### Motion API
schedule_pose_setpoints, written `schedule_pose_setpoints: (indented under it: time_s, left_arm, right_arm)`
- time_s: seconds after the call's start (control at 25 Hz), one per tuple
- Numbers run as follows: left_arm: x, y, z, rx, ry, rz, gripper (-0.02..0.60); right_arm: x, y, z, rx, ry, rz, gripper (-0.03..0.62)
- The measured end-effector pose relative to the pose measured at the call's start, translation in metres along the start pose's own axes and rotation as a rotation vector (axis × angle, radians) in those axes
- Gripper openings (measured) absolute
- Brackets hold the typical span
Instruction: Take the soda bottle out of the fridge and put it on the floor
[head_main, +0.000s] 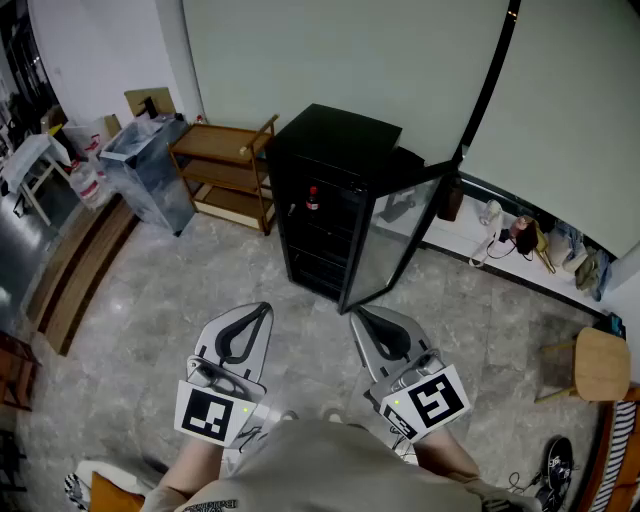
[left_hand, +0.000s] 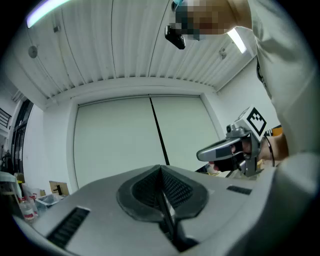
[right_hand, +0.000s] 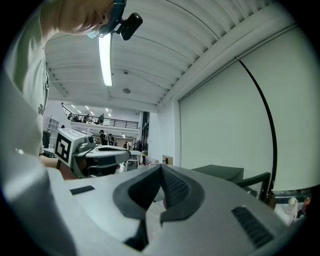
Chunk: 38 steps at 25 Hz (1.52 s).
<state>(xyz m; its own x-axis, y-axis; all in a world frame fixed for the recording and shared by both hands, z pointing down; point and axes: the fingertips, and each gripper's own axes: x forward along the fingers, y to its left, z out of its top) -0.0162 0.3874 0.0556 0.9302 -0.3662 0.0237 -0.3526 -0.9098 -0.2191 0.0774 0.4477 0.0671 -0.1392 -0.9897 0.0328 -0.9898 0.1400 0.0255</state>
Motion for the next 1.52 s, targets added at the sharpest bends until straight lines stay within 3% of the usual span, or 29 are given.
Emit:
schedule_pose_setpoints:
  time_s: [0.32, 0.68, 0.88, 1.16, 1.52]
  left_arm:
    - [-0.001, -0.016, 0.0, 0.004, 0.012, 0.013, 0.006]
    - [0.01, -0.044, 0.002, 0.002, 0.022, 0.027, 0.006]
    - [0.015, -0.059, 0.001, 0.012, 0.045, 0.062, 0.006]
    - [0.02, -0.076, -0.002, -0.001, 0.056, 0.058, 0.006]
    - [0.022, -0.067, -0.001, 0.025, 0.049, 0.074, 0.006]
  right_arm:
    - [-0.019, -0.011, -0.003, 0.06, -0.026, -0.007, -0.005]
    - [-0.038, -0.022, -0.013, 0.041, -0.012, 0.022, -0.005]
    - [-0.059, -0.041, -0.016, 0.053, -0.033, -0.01, -0.005]
    - [-0.068, -0.046, -0.028, 0.053, -0.008, 0.026, -0.005]
    - [-0.047, -0.039, -0.03, 0.023, -0.003, 0.079, -0.005]
